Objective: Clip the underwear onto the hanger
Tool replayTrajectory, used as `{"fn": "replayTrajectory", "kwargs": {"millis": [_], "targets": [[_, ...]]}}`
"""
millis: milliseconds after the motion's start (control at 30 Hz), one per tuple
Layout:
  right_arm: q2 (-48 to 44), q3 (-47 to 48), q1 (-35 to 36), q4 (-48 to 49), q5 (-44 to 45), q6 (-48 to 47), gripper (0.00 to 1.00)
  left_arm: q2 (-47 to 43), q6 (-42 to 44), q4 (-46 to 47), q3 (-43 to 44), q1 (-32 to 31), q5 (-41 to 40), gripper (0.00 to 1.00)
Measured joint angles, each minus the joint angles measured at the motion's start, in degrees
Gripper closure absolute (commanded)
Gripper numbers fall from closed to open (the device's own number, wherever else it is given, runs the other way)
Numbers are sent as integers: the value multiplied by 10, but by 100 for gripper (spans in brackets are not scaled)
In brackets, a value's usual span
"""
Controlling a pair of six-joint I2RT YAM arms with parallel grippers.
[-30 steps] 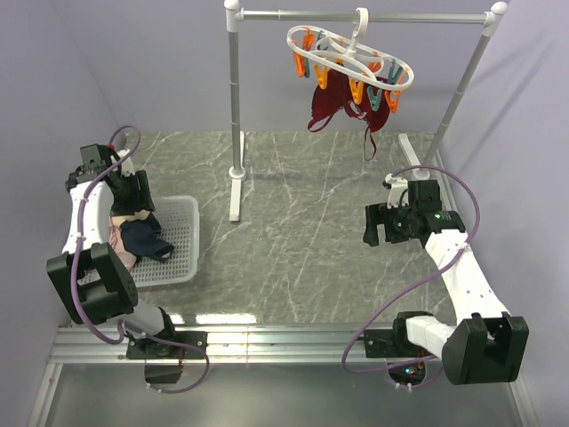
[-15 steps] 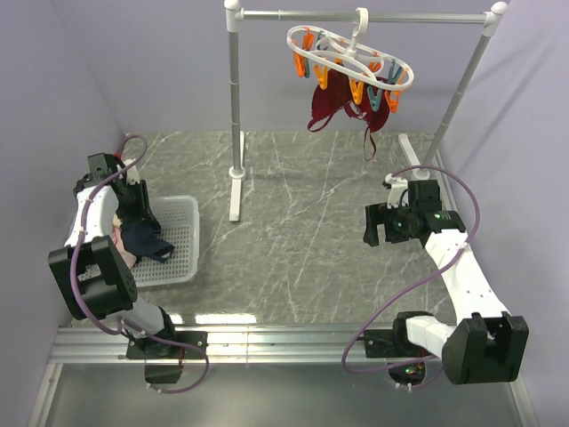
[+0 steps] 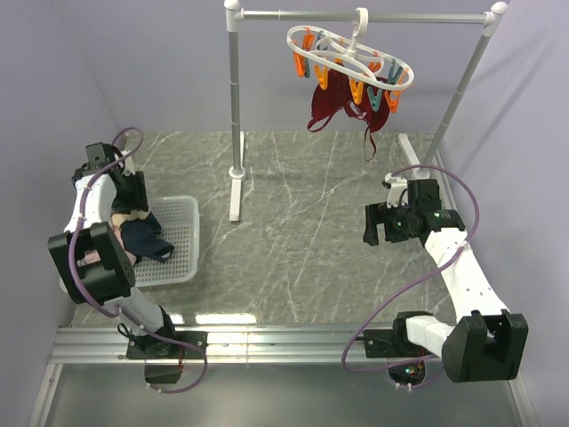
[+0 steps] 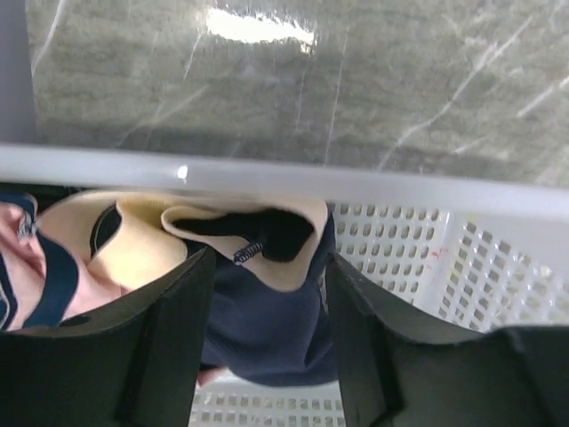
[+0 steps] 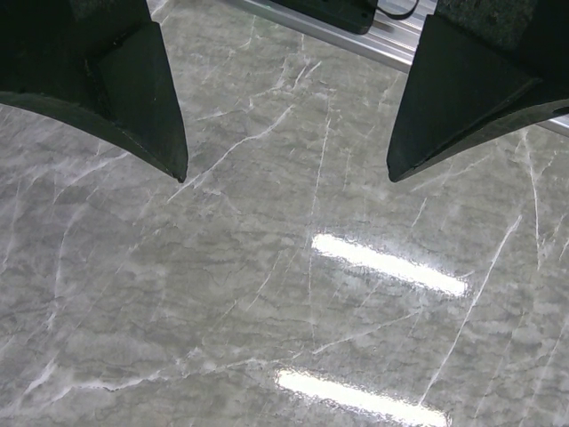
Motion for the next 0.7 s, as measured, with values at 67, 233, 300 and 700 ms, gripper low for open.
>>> {"fn": "replayTrajectory", "kwargs": {"millis": [67,233,300,700], "targets": [[1,0,0,0,0,0,0,14,0,2,8,0,0,48],[2,0,0,0,0,0,0,36,1,3,14,0,3,69],[3,0,0,0,-1,0,0,43,1,1,21,0,9,85],[4,12,0,-12,-19,-1,1,-36,-1,-83,87,0,86,100]]}}
